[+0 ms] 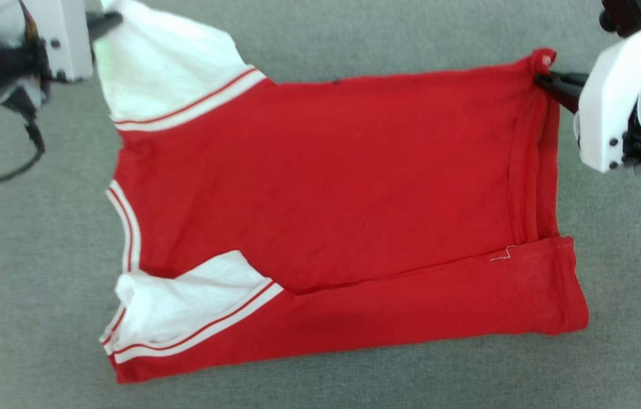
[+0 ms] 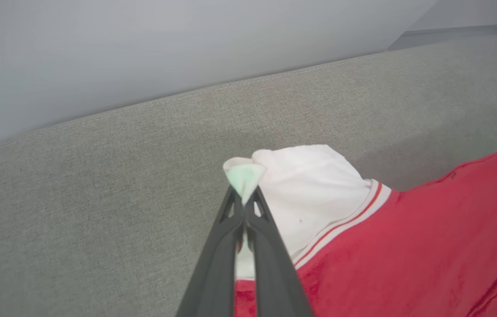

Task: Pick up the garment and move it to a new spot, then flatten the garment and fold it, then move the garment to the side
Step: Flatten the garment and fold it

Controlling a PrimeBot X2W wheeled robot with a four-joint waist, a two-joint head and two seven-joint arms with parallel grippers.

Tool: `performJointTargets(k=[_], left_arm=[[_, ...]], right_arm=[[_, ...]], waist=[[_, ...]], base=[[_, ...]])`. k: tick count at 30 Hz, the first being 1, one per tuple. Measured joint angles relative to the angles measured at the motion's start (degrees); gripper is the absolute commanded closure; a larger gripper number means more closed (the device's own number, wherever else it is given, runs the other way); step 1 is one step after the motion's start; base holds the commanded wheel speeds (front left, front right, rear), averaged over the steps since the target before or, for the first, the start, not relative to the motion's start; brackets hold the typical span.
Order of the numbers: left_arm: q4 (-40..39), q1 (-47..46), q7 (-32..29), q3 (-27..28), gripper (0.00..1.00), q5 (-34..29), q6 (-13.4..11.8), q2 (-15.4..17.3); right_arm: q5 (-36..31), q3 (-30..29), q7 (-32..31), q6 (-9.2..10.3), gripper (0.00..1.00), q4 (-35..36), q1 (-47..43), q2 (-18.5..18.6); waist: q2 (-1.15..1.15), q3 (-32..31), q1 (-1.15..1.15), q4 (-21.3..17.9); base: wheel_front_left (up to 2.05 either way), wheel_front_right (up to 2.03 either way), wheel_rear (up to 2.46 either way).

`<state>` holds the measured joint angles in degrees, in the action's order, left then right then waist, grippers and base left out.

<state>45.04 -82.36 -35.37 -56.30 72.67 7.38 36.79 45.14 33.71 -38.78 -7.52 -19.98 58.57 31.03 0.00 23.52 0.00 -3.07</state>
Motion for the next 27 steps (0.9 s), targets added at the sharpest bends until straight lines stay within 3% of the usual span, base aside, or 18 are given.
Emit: performJointTargets(k=[4,8,13,19,23,27], left_arm=[[-4.2,2.9,-0.4,-0.5,1.00,0.4,-0.1,2.2],[-10.9,6.7,-0.7,-0.8,1.00,1.1,-2.1,5.0],[-22.3,12.7,-1.5,-1.4,1.00,2.2,-6.5,10.3],[-37.8,20.5,-1.7,-2.3,1.00,3.6,-13.9,16.5],[-45.6,25.3,-1.2,-3.2,1.00,5.0,-18.1,19.1],[-49.1,29.0,-0.3,-4.1,1.00,6.0,-20.1,20.2]], right_arm=[[0.9,0.6,0.6,0.00,1.00,0.8,-2.5,2.0],[1.7,0.9,0.9,0.00,1.00,1.9,-5.8,3.6],[2.6,0.0,1.0,0.00,1.00,3.6,-10.3,5.4],[3.3,-1.9,0.0,0.00,1.00,6.1,-16.7,6.8],[3.7,-3.3,-1.3,0.00,1.00,8.0,-20.7,7.4],[3.7,-4.6,-3.7,0.00,1.00,9.5,-24.5,7.7]], waist=[[0.00,-2.5,0.00,1.0],[0.00,-4.9,0.00,1.9],[0.00,-7.4,0.00,3.0],[0.00,-9.3,0.00,4.1],[0.00,-9.5,0.00,4.5],[0.00,-9.4,0.00,4.5]], base=[[0.00,0.00,0.00],[0.00,0.00,0.00],[0.00,0.00,0.00],[0.00,0.00,0.00],[0.00,0.00,0.00],[0.00,0.00,0.00]])
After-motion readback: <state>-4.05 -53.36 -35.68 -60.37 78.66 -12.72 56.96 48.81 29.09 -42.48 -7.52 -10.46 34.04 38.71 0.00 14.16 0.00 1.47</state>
